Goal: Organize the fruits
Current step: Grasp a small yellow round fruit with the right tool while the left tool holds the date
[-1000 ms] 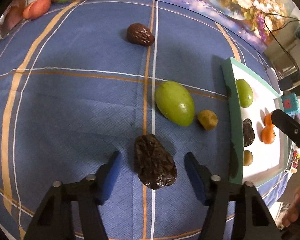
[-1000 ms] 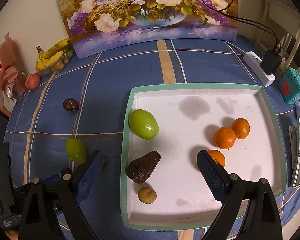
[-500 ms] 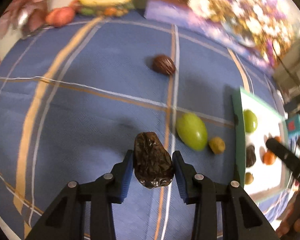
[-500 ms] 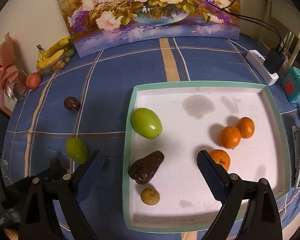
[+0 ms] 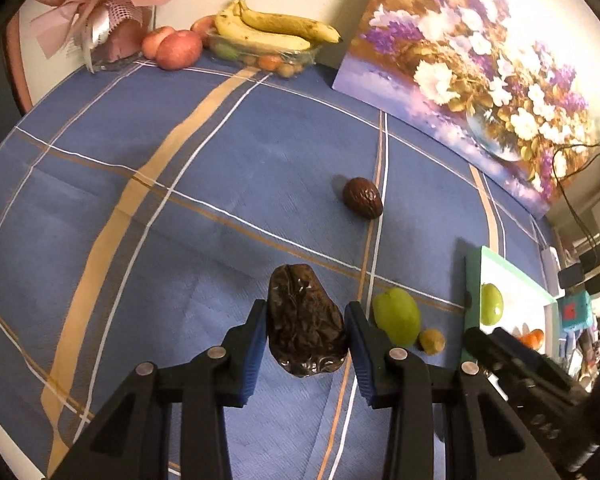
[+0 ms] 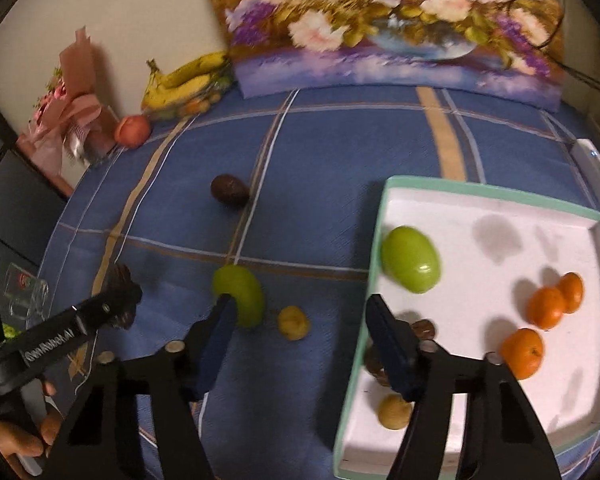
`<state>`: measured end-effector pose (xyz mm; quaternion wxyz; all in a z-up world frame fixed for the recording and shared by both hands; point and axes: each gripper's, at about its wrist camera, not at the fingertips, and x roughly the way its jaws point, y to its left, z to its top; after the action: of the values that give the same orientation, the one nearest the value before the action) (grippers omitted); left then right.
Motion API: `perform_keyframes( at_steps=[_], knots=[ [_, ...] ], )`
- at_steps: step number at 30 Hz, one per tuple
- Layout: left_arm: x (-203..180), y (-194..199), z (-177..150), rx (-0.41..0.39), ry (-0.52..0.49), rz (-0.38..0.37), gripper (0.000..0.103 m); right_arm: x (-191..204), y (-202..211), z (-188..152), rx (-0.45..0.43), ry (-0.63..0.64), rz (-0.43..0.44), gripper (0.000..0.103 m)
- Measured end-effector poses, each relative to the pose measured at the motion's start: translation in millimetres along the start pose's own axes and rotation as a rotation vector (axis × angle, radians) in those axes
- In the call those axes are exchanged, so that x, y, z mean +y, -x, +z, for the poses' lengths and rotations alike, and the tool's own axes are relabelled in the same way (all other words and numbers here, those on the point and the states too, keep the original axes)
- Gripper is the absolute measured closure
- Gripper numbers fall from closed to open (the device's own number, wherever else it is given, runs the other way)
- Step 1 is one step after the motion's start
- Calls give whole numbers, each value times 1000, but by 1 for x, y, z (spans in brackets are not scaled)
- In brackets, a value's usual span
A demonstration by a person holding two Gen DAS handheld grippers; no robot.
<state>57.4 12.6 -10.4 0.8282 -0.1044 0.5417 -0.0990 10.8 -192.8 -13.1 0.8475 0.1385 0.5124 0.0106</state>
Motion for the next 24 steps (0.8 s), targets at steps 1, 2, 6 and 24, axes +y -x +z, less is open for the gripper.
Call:
perform_keyframes(
  at_steps=[1,2,6,24],
  knots=[
    [0,0,0,0,2,-1,62,1,-4,0,11,2,7,43],
    [0,-1,1,0,5,-3,62,3,-7,-1,20,6,9,48],
    [1,-2,1,5,10,-5,62,6,-23,-2,66,24,11,59],
    [6,-6,0,23,23,-15,62,4,-57,-1,142,36,-29,77]
  ],
)
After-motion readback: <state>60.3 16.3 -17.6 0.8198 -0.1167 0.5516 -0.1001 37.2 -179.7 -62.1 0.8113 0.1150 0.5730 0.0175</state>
